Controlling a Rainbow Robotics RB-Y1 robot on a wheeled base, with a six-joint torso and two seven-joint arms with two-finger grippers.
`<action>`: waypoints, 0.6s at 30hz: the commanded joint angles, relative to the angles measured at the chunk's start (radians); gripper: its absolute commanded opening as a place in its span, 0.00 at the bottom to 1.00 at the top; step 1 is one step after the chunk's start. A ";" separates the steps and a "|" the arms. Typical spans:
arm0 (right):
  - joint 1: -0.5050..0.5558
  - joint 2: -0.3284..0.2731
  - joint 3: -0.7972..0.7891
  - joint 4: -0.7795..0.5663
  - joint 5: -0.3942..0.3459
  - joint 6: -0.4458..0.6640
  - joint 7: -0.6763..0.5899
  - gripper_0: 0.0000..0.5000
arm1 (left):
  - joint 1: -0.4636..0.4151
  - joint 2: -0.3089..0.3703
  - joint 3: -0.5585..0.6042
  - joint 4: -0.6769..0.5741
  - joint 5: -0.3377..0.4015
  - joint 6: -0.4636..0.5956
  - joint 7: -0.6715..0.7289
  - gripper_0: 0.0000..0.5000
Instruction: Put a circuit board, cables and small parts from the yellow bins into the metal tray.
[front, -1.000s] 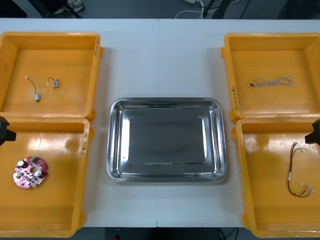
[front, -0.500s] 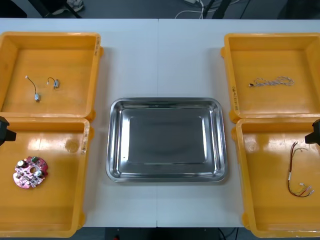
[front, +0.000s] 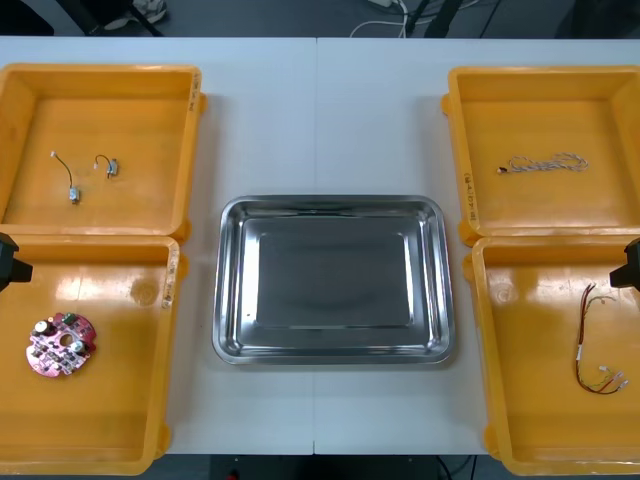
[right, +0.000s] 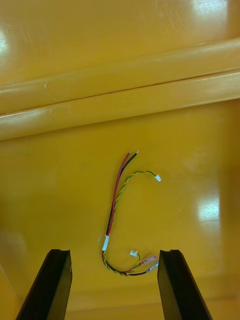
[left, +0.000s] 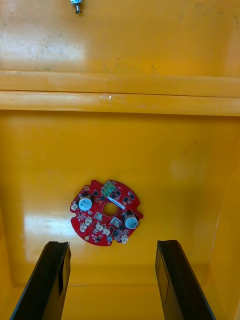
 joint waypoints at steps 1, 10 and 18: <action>0.010 0.001 -0.030 -0.025 -0.008 0.007 0.054 1.00 | 0.016 0.016 0.030 -0.031 0.008 0.008 -0.073 1.00; 0.010 0.001 -0.030 -0.025 -0.008 0.007 0.054 1.00 | 0.016 0.016 0.030 -0.031 0.008 0.008 -0.073 1.00; 0.010 0.001 -0.030 -0.025 -0.008 0.007 0.054 1.00 | 0.016 0.016 0.030 -0.031 0.008 0.008 -0.073 1.00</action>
